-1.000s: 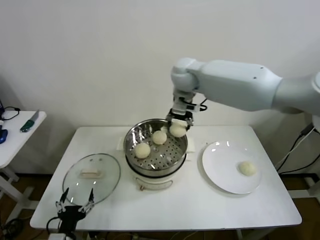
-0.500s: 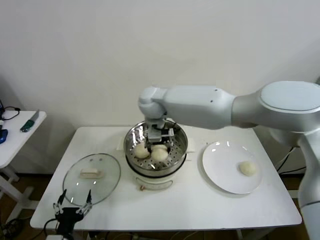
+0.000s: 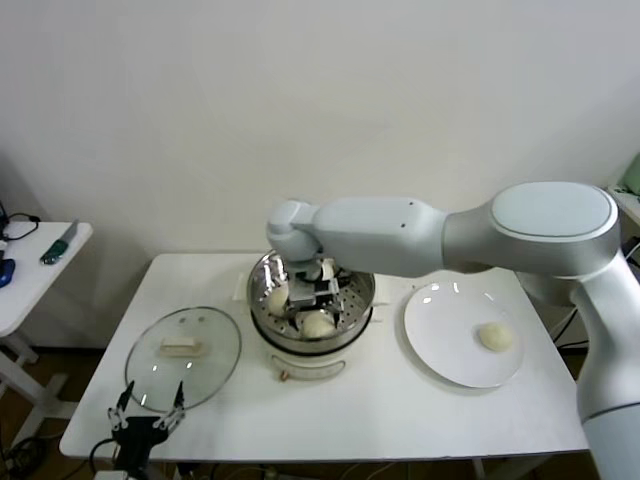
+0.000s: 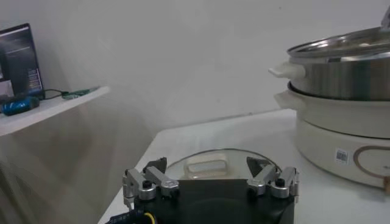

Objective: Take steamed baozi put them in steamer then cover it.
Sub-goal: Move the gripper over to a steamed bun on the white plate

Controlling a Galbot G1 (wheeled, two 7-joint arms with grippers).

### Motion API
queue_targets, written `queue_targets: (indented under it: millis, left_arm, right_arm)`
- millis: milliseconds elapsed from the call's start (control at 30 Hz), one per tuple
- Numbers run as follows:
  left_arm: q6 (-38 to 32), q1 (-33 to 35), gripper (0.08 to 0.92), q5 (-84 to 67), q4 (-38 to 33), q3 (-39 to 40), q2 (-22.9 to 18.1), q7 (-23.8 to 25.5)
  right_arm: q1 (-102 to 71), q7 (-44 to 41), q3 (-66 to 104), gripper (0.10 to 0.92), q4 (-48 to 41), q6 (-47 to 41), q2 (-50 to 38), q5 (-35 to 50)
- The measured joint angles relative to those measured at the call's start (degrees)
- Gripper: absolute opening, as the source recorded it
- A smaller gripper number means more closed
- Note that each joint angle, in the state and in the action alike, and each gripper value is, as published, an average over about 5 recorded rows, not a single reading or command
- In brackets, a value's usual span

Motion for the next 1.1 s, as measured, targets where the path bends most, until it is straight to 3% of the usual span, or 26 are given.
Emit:
queue_targets:
  millis: [433, 800, 1100]
  left_arm:
    - [0.1, -0.1, 0.823, 0.2, -0.2, 0.6, 0.0, 0.0]
    - [0.6, -0.4, 0.823, 0.7, -1.2, 1.3, -0.1, 0.0]
    - [0.9, -0.2, 0.823, 1.0, -1.6, 0.9, -0.2, 0.1]
  right_arm:
    - [7.3, 1.0, 0.0, 0.823, 0.0, -4.0, -6.3, 6.2]
    - [11.4, 7.4, -6.4, 0.823, 1.2, -20.9, -22.3, 18.2]
    - [5.2, 8.5, -4.4, 0.823, -0.7, -31.4, -35.5, 18.3]
